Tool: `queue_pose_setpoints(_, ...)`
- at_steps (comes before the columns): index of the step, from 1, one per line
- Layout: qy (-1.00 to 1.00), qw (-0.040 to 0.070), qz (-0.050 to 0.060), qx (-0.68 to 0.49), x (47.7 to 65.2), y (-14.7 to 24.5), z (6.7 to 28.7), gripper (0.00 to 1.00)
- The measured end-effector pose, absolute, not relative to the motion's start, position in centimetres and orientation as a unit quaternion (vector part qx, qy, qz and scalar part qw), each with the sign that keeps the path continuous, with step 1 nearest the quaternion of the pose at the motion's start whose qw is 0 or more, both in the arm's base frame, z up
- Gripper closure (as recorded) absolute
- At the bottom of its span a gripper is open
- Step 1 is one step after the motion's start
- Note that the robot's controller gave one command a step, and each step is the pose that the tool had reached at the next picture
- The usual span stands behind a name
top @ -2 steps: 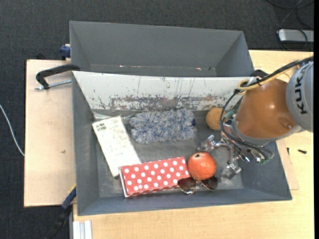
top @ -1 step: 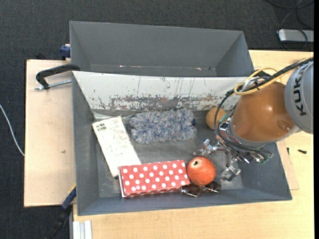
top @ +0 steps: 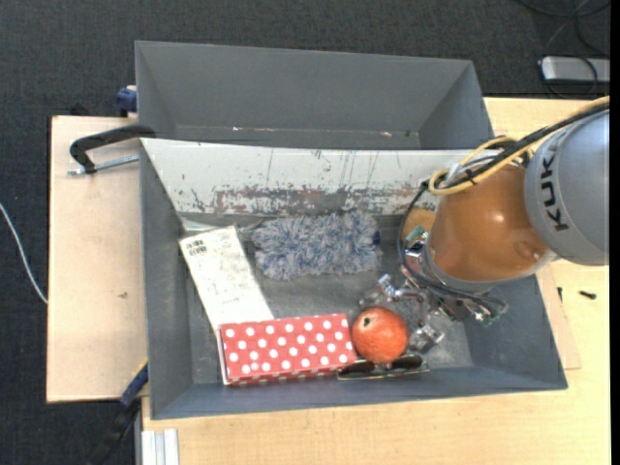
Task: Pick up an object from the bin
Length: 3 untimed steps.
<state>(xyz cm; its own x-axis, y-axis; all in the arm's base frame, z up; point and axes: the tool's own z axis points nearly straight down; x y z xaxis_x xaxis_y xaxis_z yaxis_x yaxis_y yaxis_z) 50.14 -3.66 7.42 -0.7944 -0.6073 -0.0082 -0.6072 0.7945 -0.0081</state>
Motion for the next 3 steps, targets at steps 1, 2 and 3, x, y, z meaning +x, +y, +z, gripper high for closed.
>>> queue_pose_setpoints(1,0.947,0.005,-0.003,-0.321,50.1,-3.7,7.4,1.0)
queue_pose_setpoints(2,0.95,0.004,-0.004,-0.312,50.2,-2.6,7.4,1.0)
queue_pose_setpoints(3,0.931,0.0,0.001,-0.366,52.9,-1.8,12.1,1.0)
